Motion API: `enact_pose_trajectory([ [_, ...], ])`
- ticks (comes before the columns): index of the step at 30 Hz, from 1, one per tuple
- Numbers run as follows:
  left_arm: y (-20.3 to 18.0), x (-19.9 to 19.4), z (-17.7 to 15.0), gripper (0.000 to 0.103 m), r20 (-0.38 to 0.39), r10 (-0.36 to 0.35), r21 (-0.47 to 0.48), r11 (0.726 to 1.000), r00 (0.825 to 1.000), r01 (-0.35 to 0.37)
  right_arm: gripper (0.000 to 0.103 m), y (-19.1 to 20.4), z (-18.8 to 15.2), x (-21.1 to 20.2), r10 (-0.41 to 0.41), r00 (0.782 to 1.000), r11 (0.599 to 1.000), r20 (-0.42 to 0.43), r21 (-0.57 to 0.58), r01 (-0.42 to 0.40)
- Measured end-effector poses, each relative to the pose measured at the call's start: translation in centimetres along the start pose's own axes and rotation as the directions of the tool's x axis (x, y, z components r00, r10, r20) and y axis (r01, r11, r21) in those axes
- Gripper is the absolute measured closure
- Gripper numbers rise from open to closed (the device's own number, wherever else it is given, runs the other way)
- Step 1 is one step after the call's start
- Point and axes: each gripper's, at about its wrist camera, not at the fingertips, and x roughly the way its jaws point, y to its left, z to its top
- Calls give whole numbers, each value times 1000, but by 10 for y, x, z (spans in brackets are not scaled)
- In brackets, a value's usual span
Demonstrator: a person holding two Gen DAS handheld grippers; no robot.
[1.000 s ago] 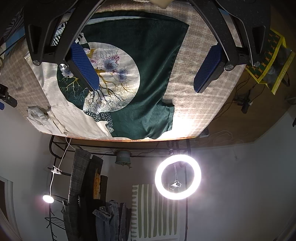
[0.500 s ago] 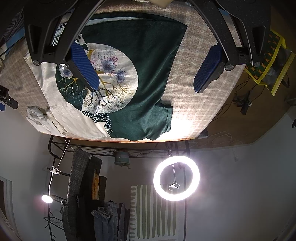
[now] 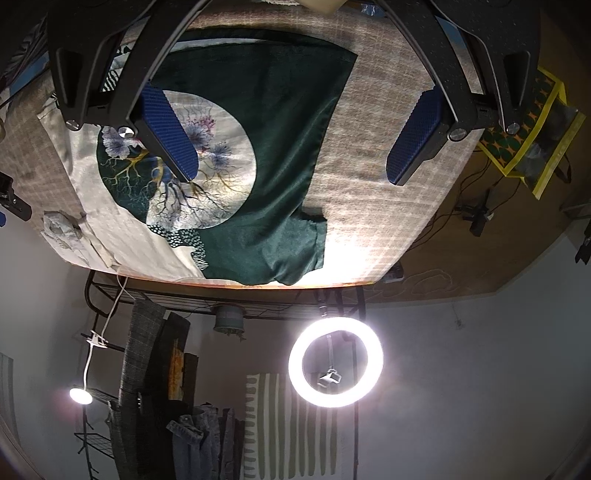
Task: Fold small clothes
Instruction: 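Lower the left gripper onto the green side edge and grasp it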
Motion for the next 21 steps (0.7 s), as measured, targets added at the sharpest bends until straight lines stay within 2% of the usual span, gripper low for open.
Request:
enact_pose_trajectory([
  [4,16,5,-9,0,-24,25,-48,998,999,-26,0,13,8,6,33,999,999,2,-41,-33],
  [8,34,10,-28,0,-57,20,-110,994,998,-26,0,32,20,10,111,994,988,22,-108,-108],
  [11,43,13,-41,5,-86,23,-134,990,996,-34,0,52,37,14,218,975,967,45,-142,-210],
  [16,59,27,-65,17,-174,-13,-207,978,985,-24,0,91,71,34,342,940,927,-9,-163,-339],
  [18,67,37,-76,20,-220,-42,-255,967,975,-16,2,111,83,45,371,928,910,-37,-188,-371],
  [21,75,49,-84,20,-257,-65,-288,958,964,-12,11,142,100,62,416,905,883,-88,-202,-425],
])
